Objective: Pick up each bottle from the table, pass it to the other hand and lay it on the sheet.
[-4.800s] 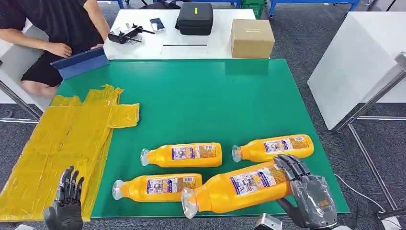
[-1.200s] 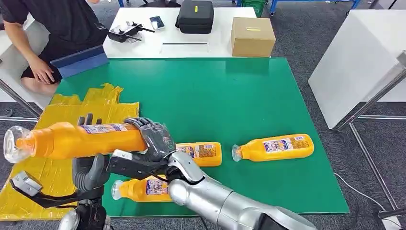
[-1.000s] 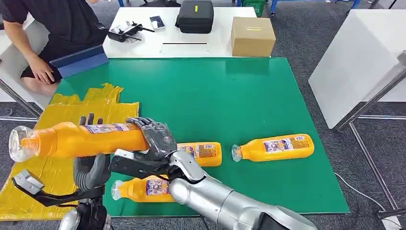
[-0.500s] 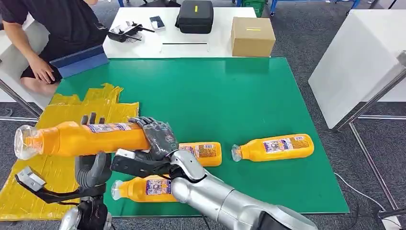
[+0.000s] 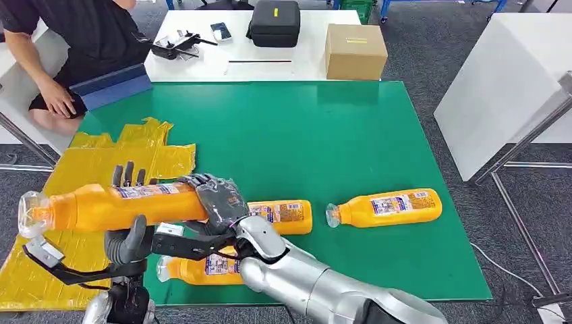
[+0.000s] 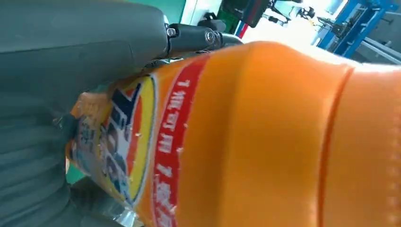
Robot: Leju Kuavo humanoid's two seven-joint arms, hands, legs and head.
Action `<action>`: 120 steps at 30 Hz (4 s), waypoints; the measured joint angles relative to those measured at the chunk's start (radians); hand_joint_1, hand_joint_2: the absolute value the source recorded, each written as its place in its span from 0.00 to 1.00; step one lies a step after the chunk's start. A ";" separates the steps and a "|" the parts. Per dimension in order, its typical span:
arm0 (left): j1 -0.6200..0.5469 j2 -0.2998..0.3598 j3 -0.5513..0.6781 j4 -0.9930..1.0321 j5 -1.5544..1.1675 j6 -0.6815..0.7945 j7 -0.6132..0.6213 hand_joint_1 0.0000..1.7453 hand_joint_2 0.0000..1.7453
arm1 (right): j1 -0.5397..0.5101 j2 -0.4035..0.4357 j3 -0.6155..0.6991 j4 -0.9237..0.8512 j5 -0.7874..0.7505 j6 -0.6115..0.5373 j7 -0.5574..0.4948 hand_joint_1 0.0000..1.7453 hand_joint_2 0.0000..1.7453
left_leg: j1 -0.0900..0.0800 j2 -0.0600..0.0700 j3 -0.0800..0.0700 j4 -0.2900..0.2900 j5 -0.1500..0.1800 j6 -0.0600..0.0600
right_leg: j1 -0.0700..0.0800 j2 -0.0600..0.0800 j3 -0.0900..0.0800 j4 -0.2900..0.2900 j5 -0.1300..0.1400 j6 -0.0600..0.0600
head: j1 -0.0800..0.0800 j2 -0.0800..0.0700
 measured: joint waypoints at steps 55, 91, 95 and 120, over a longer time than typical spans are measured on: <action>0.020 0.031 0.028 -0.003 0.054 -0.087 -0.056 1.00 1.00 | 0.279 -0.098 -0.395 -0.386 0.423 0.052 -0.116 0.00 0.00 | 0.000 -0.001 0.000 0.001 0.000 0.000 | 0.000 -0.001 0.000 0.000 0.000 0.000 | 0.001 0.000; -0.189 0.170 0.052 0.004 -1.754 0.706 0.087 1.00 1.00 | 0.768 -0.308 -0.871 -1.238 0.498 0.210 -0.237 0.00 0.00 | -0.002 -0.003 0.000 0.001 0.002 0.001 | 0.000 -0.003 -0.001 -0.001 0.001 0.000 | 0.001 0.000; -0.354 0.248 -0.037 0.278 -1.893 0.836 0.152 1.00 1.00 | 0.764 -0.309 -0.884 -1.238 0.495 0.211 -0.249 0.00 0.00 | -0.001 -0.001 -0.001 0.000 0.004 -0.001 | 0.000 -0.002 -0.001 0.000 0.005 -0.002 | 0.000 0.000; -0.730 0.402 -0.166 1.107 -1.736 0.878 0.106 1.00 1.00 | 0.832 -0.337 -0.905 -1.239 0.493 0.176 -0.279 0.00 0.00 | 0.000 0.002 -0.006 0.000 0.006 -0.002 | 0.000 0.000 -0.006 0.001 0.006 -0.004 | 0.000 0.000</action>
